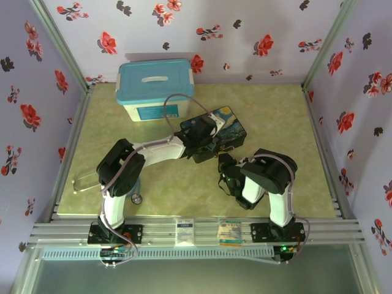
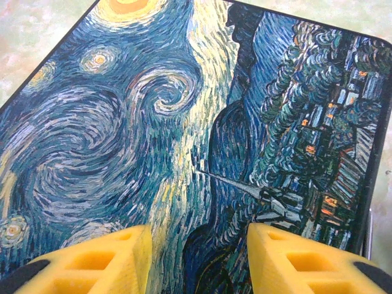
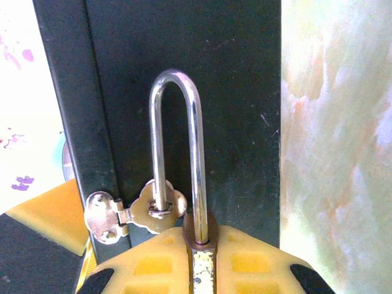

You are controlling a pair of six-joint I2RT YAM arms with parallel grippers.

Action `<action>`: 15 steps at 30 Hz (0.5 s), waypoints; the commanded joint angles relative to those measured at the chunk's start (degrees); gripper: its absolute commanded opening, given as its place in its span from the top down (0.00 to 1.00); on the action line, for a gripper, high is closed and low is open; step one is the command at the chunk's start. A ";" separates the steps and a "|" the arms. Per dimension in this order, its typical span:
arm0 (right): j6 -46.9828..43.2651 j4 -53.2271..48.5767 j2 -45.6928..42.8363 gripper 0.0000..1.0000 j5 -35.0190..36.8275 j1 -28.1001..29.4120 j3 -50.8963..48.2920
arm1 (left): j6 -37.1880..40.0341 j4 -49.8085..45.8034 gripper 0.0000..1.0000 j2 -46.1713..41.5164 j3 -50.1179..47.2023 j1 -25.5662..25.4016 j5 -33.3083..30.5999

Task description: Unlock a padlock with a key

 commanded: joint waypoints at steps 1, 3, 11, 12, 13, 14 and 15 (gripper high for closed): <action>0.13 -7.48 -2.16 1.00 6.30 -0.54 -3.76 | 1.47 -12.82 0.55 3.46 -4.71 0.82 -3.79; -0.01 -7.47 -3.64 1.00 7.22 -0.84 -5.10 | 1.59 -12.94 0.57 3.47 -4.99 0.91 -4.23; -1.45 -7.46 -7.77 1.00 5.46 -2.66 -6.28 | 0.49 -13.04 0.58 4.66 -6.07 1.09 -6.39; -1.46 -7.49 -7.74 1.00 4.76 -2.75 -5.68 | 0.41 -13.23 0.59 4.98 -5.96 1.17 -6.95; -1.58 -7.53 -7.73 1.00 3.85 -2.92 -5.18 | 0.52 -13.29 0.59 5.34 -6.04 1.17 -7.33; -4.50 -7.53 -8.27 1.00 1.60 -3.40 -4.21 | 0.75 -13.33 0.59 5.76 -6.13 1.18 -7.74; -6.66 -7.92 -8.89 1.00 -1.29 -4.22 -3.66 | 0.94 -13.52 0.59 6.11 -6.13 1.18 -8.09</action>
